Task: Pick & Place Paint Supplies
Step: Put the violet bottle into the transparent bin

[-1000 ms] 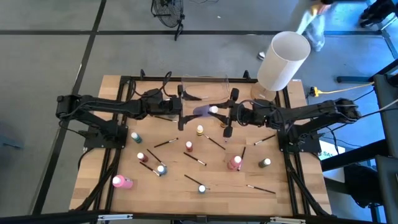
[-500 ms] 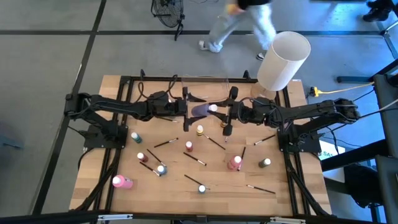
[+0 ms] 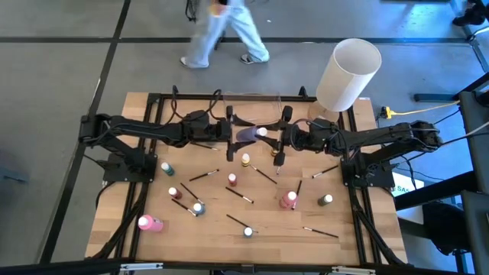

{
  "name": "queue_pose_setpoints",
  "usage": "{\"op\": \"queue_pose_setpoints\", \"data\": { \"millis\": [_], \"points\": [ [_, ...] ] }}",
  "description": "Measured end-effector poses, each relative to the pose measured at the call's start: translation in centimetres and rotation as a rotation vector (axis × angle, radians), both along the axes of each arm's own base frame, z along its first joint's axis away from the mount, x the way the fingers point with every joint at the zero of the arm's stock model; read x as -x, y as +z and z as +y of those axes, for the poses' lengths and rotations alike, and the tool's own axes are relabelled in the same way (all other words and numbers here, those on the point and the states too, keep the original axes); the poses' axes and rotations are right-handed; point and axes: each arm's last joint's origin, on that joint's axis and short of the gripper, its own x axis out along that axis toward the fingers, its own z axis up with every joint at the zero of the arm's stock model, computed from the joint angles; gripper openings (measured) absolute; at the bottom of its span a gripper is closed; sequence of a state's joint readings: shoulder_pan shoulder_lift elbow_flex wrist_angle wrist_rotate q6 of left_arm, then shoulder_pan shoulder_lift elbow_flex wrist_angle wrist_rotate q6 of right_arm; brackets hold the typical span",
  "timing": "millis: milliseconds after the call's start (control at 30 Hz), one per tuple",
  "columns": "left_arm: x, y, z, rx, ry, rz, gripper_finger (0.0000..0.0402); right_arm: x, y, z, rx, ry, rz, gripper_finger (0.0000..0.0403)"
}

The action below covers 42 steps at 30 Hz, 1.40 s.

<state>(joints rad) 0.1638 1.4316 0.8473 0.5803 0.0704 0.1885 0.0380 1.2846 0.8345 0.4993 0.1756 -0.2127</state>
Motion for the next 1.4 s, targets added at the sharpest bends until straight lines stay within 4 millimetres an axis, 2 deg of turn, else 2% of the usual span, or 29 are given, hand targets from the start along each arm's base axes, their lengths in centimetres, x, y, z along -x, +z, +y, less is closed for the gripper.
{"op": "queue_pose_setpoints", "data": {
  "millis": [267, 500, 567, 767, 900, 1000, 1200, 1400],
  "points": [
    [-0.5, -0.8, 0.1, 0.009, -0.017, 0.015, 0.0198, 0.0, -0.3, 0.0, -0.01, 0.0, 0.021, 0.0117],
    [-0.6, -0.7, 0.1, 0.02, -0.018, 0.003, 0.0183, 0.0, -0.2, 0.0, -0.005, -0.013, 0.02, 0.0119],
    [-0.6, -0.7, 0.1, 0.022, -0.01, 0.003, 0.0182, 0.0, 0.0, 0.2, -0.008, -0.046, -0.002, 0.0151],
    [-0.5, -0.8, 0.2, 0.032, 0.022, 0.009, 0.0181, 0.5, 0.5, 1.0, -0.01, -0.249, -0.026, 0.0309],
    [0.0, 0.0, 0.2, 0.034, 0.082, -0.023, 0.0181, 0.9, 0.6, 2.3, 0.032, -0.303, -0.012, 0.0368],
    [0.8, 1.4, 0.2, 0.027, 0.11, -0.068, 0.0181, 1.1, 0.6, 3.5, 0.046, -0.292, -0.008, 0.0386],
    [3.0, 4.2, -0.1, 0.02, 0.142, -0.171, 0.018, 1.4, 0.7, 5.1, 0.051, -0.234, -0.012, 0.0391],
    [3.8, 5.7, -0.6, 0.099, -0.006, -0.274, 0.018, 1.4, 0.0, 5.3, 0.089, -0.213, 0.056, 0.0391]
  ]
}}
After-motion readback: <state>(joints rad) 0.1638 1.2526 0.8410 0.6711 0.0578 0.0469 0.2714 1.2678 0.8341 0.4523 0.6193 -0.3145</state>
